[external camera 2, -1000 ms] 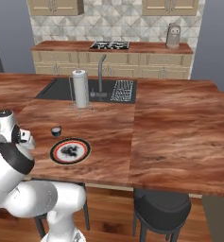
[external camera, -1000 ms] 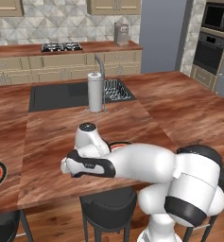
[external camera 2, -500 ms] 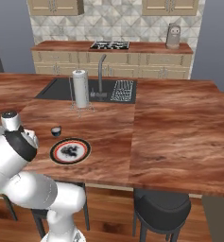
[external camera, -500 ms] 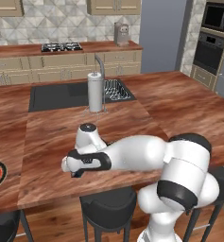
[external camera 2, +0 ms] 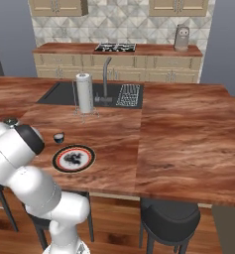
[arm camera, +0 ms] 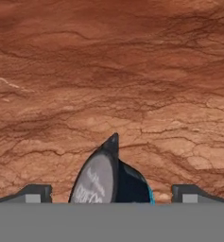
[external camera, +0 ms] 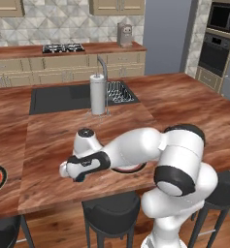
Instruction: Place two yogurt containers on each plate.
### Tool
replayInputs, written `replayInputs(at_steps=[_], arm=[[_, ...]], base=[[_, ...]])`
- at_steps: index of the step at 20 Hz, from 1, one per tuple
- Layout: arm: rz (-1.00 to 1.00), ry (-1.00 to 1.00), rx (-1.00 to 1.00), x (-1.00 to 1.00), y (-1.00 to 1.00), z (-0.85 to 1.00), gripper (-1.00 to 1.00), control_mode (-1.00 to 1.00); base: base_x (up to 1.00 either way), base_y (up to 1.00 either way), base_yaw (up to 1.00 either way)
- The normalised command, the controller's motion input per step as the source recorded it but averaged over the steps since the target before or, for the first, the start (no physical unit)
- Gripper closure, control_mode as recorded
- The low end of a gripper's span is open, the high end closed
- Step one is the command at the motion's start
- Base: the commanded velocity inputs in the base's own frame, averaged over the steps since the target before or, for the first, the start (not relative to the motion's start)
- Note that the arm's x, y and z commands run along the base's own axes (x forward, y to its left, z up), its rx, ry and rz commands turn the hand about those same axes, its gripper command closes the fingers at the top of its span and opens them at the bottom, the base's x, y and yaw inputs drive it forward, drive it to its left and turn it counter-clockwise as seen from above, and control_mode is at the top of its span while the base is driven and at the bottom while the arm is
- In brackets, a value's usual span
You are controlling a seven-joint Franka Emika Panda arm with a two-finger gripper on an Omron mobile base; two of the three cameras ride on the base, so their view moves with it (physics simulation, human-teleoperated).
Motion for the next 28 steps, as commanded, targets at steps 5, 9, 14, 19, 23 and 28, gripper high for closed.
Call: replayInputs(at_steps=[5, 9, 14, 19, 23, 28], arm=[[0.0, 0.0, 0.0, -0.01, 0.03, -0.19, -1.0, -1.0], [0.0, 0.0, 0.0, -0.22, 0.0, -0.15, 1.0, -1.0], [0.0, 0.0, 0.0, -0.13, -0.14, -0.18, 1.0, -1.0], [0.0, 0.0, 0.0, -0.05, -0.42, -0.04, 1.0, -1.0], [0.05, -0.01, 0.02, -0.07, -0.64, 0.37, 1.0, -1.0], [0.13, 0.0, 0.23, -0.09, -0.74, 0.39, 1.0, -1.0]], base=[[0.0, 0.0, 0.0], [0.0, 0.0, 0.0], [0.0, 0.0, 0.0], [0.0, 0.0, 0.0], [0.0, 0.0, 0.0], [0.0, 0.0, 0.0]])
